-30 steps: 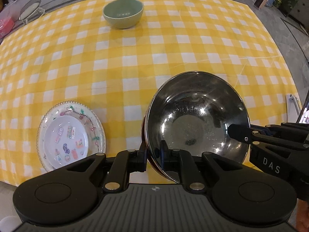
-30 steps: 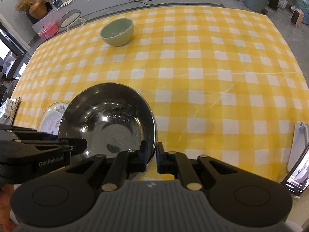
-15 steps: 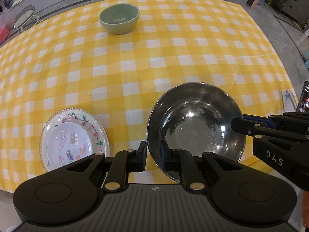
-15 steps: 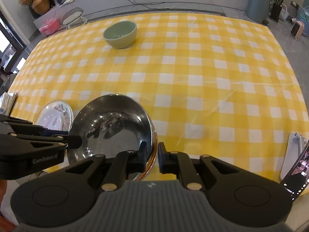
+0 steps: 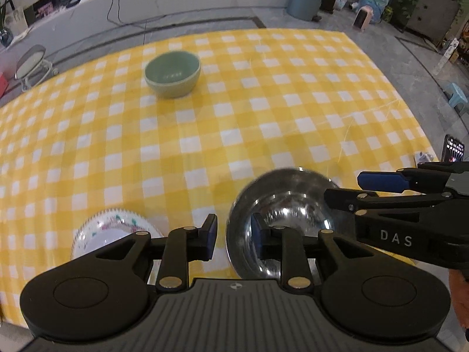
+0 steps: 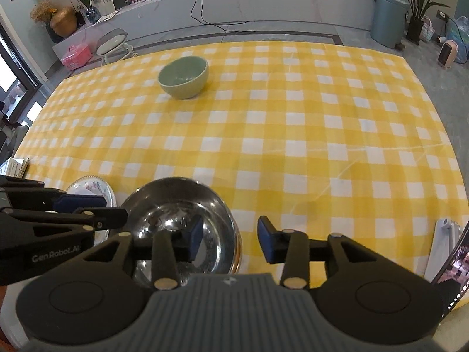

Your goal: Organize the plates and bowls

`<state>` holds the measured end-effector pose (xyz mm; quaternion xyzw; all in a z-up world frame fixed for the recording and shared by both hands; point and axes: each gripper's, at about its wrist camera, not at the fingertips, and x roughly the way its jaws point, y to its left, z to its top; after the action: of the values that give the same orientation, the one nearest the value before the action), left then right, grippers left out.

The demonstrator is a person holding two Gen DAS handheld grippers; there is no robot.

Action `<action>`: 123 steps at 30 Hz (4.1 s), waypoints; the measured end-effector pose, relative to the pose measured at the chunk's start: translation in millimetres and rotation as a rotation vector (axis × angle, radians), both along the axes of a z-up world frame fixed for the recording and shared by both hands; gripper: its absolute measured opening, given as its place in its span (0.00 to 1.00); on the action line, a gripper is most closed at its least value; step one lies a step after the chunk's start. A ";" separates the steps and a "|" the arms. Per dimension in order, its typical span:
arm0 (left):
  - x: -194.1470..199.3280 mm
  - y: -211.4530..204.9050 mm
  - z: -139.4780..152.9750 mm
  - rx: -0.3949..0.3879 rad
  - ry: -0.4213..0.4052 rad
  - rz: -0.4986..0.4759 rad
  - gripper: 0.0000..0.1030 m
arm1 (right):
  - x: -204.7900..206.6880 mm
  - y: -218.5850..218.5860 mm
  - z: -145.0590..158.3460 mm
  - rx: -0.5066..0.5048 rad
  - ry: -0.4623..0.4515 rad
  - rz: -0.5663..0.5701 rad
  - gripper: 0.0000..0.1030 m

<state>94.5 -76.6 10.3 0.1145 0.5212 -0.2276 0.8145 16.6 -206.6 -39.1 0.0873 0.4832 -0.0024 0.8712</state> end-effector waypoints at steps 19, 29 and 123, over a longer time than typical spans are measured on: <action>60.9 31.7 -8.6 -0.063 -0.139 0.072 0.64 | 64.9 6.2 -16.3 0.085 -0.104 -0.141 0.66; 112.5 46.1 -17.6 -0.161 -0.163 0.129 0.64 | 122.1 0.4 -26.8 0.135 -0.089 -0.214 0.69; 11.5 46.1 14.9 -0.201 0.054 0.159 0.09 | -25.6 -15.9 18.2 0.397 0.015 -0.240 0.06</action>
<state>106.0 -30.5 25.3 -0.0153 0.5249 -0.2163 0.8231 -9.0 -222.5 -20.9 0.3138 0.4667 -0.0114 0.8268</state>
